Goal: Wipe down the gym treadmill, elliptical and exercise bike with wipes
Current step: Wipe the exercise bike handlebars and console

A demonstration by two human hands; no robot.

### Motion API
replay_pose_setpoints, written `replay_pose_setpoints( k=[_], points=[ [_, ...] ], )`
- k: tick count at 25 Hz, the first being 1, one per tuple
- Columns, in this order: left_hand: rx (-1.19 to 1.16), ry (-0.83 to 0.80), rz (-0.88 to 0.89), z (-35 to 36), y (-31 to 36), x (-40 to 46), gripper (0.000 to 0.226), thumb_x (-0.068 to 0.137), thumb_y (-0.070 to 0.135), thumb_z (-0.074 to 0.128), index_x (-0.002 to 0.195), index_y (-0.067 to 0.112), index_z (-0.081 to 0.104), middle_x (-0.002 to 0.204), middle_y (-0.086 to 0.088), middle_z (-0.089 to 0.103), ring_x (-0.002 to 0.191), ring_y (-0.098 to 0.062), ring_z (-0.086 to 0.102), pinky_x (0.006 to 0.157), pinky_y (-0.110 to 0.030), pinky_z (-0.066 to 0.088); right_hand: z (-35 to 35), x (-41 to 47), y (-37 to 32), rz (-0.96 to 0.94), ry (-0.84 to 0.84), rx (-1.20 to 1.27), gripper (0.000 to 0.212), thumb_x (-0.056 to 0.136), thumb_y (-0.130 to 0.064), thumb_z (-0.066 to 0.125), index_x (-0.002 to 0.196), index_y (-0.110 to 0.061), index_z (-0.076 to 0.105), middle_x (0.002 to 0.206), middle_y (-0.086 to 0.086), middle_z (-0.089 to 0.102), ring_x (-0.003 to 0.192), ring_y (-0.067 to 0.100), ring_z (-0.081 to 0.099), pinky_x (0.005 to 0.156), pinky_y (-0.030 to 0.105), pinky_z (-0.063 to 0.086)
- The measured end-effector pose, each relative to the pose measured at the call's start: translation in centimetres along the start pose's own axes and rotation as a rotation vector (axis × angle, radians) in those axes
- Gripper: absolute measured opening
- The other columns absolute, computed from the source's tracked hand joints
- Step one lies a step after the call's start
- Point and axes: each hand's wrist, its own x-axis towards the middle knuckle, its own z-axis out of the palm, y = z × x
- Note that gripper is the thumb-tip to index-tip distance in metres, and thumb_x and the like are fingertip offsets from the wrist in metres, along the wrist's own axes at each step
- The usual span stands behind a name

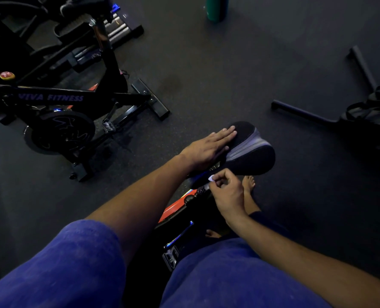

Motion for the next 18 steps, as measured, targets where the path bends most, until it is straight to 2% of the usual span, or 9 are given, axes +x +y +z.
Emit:
replay_pose_setpoints(
  k=[3, 5, 8, 12, 15, 17, 18],
  points=[
    [-0.049, 0.061, -0.133, 0.5, -0.4, -2.5, 0.053, 0.112, 0.027, 0.033, 0.162, 0.016, 0.021, 0.170, 0.000, 0.014, 0.155, -0.013, 0.014, 0.127, -0.034, 0.013, 1.1, -1.6, -0.5, 0.039, -0.064, 0.065, 0.017, 0.079, 0.003, 0.070, 0.077, -0.013, 0.064, 0.073, -0.003, 0.067, 0.062, -0.001, 0.056, 0.063, 0.015, 0.044],
    [-0.097, 0.130, -0.205, 1.0, -0.5, -4.8, 0.052, 0.111, 0.026, 0.034, 0.161, 0.015, 0.024, 0.169, -0.001, 0.018, 0.155, -0.014, 0.016, 0.127, -0.035, 0.014, 1.5, -2.6, -0.6, 0.048, -0.127, 0.083, 0.019, 0.079, 0.003, 0.071, 0.077, -0.015, 0.064, 0.072, -0.006, 0.065, 0.062, -0.002, 0.054, 0.062, 0.011, 0.042],
    [-0.189, 0.277, -0.321, 2.6, -0.5, -9.8, 0.050, 0.111, 0.027, 0.035, 0.160, 0.017, 0.028, 0.167, 0.002, 0.023, 0.155, -0.011, 0.017, 0.126, -0.030, 0.015, 1.6, -3.3, -1.2, 0.025, -0.258, 0.117, 0.018, 0.078, 0.000, 0.076, 0.077, -0.013, 0.064, 0.074, -0.006, 0.067, 0.066, 0.001, 0.056, 0.064, 0.012, 0.045],
    [-0.328, 0.545, -0.600, 7.0, 1.5, -18.0, 0.055, 0.106, 0.040, 0.036, 0.156, 0.017, 0.038, 0.163, 0.001, 0.033, 0.151, -0.008, 0.027, 0.122, -0.019, 0.019, 0.9, -3.8, -1.7, -0.068, -0.426, 0.038, 0.019, 0.079, 0.003, 0.074, 0.077, -0.012, 0.062, 0.071, -0.007, 0.066, 0.063, 0.003, 0.059, 0.061, 0.014, 0.046],
    [-0.400, 0.718, -0.820, 11.1, 4.6, -23.8, 0.064, 0.098, 0.055, 0.038, 0.150, 0.020, 0.047, 0.155, 0.001, 0.045, 0.143, -0.008, 0.040, 0.119, -0.025, 0.029, -0.7, -3.9, -1.9, -0.086, -0.574, -0.058, 0.017, 0.087, -0.003, 0.070, 0.079, -0.012, 0.058, 0.067, 0.001, 0.064, 0.055, 0.014, 0.064, 0.052, 0.020, 0.047],
    [-0.442, 0.815, -0.957, 13.9, 7.3, -26.6, 0.060, 0.095, 0.055, 0.043, 0.144, 0.022, 0.054, 0.145, 0.003, 0.055, 0.133, -0.007, 0.050, 0.116, -0.031, 0.038, -1.6, -3.5, -2.2, -0.141, -0.681, -0.132, 0.018, 0.088, -0.010, 0.073, 0.079, -0.013, 0.059, 0.064, -0.004, 0.063, 0.052, 0.007, 0.060, 0.051, 0.018, 0.046],
    [-0.484, 0.876, -1.025, 15.1, 8.9, -27.5, 0.051, 0.095, 0.050, 0.049, 0.139, 0.026, 0.057, 0.139, 0.006, 0.059, 0.127, -0.004, 0.055, 0.112, -0.034, 0.043, -2.0, -3.3, -2.6, -0.193, -0.737, -0.165, 0.017, 0.088, -0.014, 0.075, 0.080, -0.016, 0.061, 0.065, -0.008, 0.064, 0.055, 0.003, 0.059, 0.055, 0.016, 0.046]
  ],
)
